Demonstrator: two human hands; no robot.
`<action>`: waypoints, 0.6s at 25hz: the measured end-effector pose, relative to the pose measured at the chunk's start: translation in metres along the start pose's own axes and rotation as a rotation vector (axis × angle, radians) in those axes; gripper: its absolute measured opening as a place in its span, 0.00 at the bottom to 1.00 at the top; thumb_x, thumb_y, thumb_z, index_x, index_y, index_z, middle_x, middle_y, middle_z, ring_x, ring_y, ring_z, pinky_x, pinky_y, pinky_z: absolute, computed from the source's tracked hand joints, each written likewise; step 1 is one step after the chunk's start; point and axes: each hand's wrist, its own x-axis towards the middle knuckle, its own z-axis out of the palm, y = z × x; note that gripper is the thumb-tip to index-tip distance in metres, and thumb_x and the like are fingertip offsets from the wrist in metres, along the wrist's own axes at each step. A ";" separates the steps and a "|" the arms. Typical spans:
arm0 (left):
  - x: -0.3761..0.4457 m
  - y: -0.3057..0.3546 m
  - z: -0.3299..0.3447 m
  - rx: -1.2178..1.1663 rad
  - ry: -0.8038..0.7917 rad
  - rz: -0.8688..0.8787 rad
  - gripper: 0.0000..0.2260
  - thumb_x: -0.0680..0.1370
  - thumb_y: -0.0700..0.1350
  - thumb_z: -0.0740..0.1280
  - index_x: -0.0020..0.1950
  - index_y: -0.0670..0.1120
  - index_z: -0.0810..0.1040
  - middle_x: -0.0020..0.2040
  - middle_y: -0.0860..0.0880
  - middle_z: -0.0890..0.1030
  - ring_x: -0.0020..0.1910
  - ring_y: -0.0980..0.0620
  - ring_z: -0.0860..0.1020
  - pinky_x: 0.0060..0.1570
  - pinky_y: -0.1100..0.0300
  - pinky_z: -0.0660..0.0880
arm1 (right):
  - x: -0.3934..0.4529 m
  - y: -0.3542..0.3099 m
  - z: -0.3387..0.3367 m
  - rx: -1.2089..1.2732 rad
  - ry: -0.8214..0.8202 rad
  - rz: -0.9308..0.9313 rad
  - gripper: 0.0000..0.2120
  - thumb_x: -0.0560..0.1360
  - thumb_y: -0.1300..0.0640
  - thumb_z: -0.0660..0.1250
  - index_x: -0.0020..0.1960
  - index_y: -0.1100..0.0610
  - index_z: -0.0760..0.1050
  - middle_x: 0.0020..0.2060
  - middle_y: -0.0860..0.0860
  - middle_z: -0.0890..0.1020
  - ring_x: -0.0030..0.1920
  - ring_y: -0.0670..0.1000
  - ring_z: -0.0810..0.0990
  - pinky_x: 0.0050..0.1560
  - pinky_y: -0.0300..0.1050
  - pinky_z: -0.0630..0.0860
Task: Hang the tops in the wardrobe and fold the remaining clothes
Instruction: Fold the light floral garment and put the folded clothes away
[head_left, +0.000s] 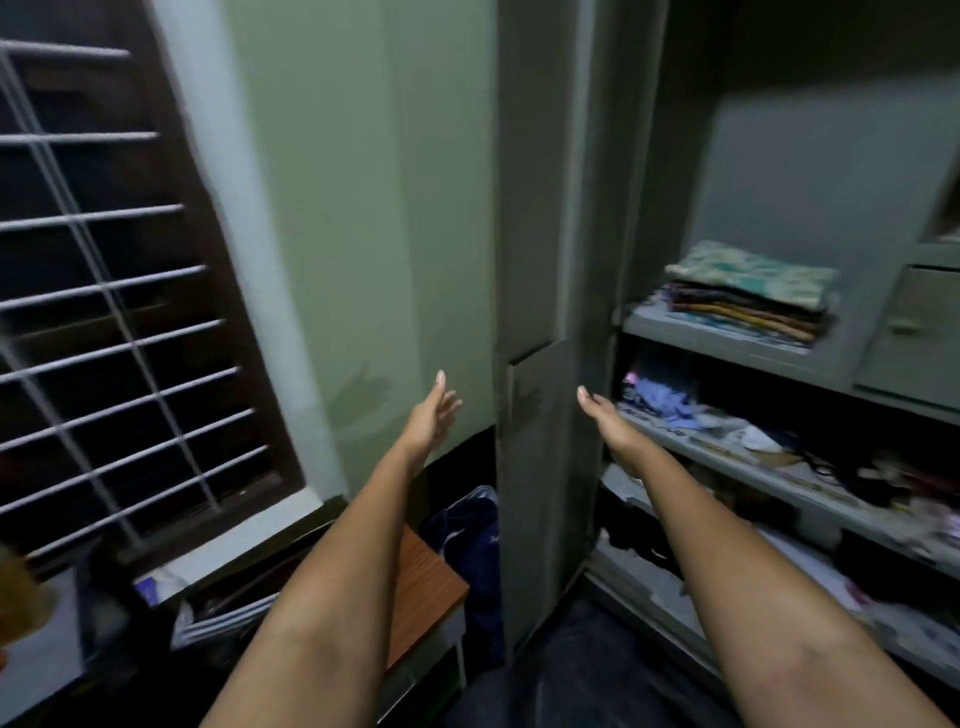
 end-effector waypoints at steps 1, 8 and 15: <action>0.014 0.001 0.028 0.009 -0.111 -0.009 0.33 0.80 0.64 0.48 0.76 0.43 0.60 0.74 0.47 0.66 0.74 0.50 0.61 0.72 0.54 0.54 | -0.013 -0.001 -0.028 0.024 0.067 0.008 0.52 0.66 0.25 0.62 0.77 0.56 0.53 0.75 0.51 0.60 0.74 0.52 0.61 0.73 0.49 0.57; 0.027 0.054 0.224 0.030 -0.572 0.087 0.31 0.80 0.62 0.49 0.78 0.45 0.52 0.78 0.49 0.54 0.77 0.49 0.55 0.73 0.53 0.53 | -0.126 0.004 -0.203 0.064 0.600 0.021 0.37 0.79 0.40 0.57 0.78 0.59 0.49 0.76 0.54 0.57 0.75 0.53 0.58 0.71 0.49 0.56; 0.000 0.150 0.317 -0.040 -0.793 0.332 0.29 0.82 0.61 0.47 0.78 0.48 0.48 0.78 0.50 0.51 0.77 0.49 0.50 0.74 0.51 0.50 | -0.191 -0.061 -0.277 0.025 0.812 -0.104 0.40 0.77 0.36 0.56 0.78 0.54 0.44 0.77 0.49 0.51 0.77 0.51 0.50 0.74 0.50 0.49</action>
